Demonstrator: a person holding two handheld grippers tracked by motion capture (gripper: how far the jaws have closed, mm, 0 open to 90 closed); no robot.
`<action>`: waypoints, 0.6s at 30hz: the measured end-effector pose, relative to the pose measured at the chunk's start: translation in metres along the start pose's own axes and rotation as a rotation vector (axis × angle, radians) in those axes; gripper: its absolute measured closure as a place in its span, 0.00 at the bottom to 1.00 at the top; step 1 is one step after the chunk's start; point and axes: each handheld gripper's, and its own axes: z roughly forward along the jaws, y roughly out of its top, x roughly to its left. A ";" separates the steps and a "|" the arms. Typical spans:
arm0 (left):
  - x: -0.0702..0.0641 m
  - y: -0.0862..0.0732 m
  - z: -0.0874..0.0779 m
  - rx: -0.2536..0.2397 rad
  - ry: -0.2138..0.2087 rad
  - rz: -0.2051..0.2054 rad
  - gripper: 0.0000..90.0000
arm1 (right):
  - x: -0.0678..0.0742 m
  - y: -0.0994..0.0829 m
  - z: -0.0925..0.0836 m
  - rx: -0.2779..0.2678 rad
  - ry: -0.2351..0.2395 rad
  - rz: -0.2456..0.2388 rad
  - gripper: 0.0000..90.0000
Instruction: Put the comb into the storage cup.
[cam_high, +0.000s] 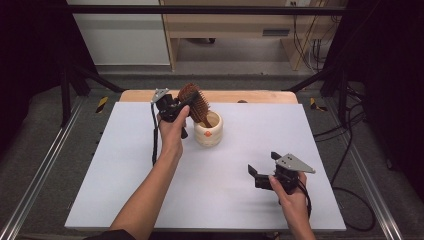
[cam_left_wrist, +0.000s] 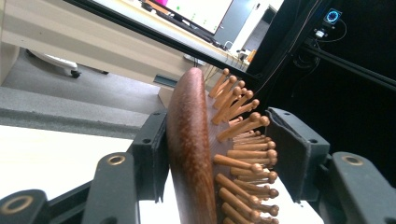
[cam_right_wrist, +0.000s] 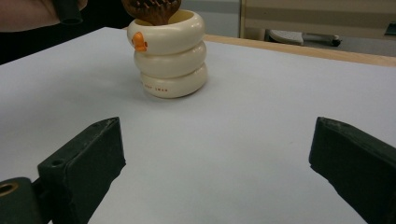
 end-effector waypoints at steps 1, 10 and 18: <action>0.000 0.000 0.000 -0.002 0.000 -0.004 0.46 | 0.000 0.000 0.000 0.000 0.000 0.000 0.04; -0.001 -0.001 0.001 0.004 0.004 0.009 0.39 | 0.000 0.000 0.000 0.000 0.001 0.000 0.04; 0.000 -0.002 -0.002 -0.004 0.014 0.019 0.33 | 0.000 0.000 0.000 0.001 -0.001 0.000 0.04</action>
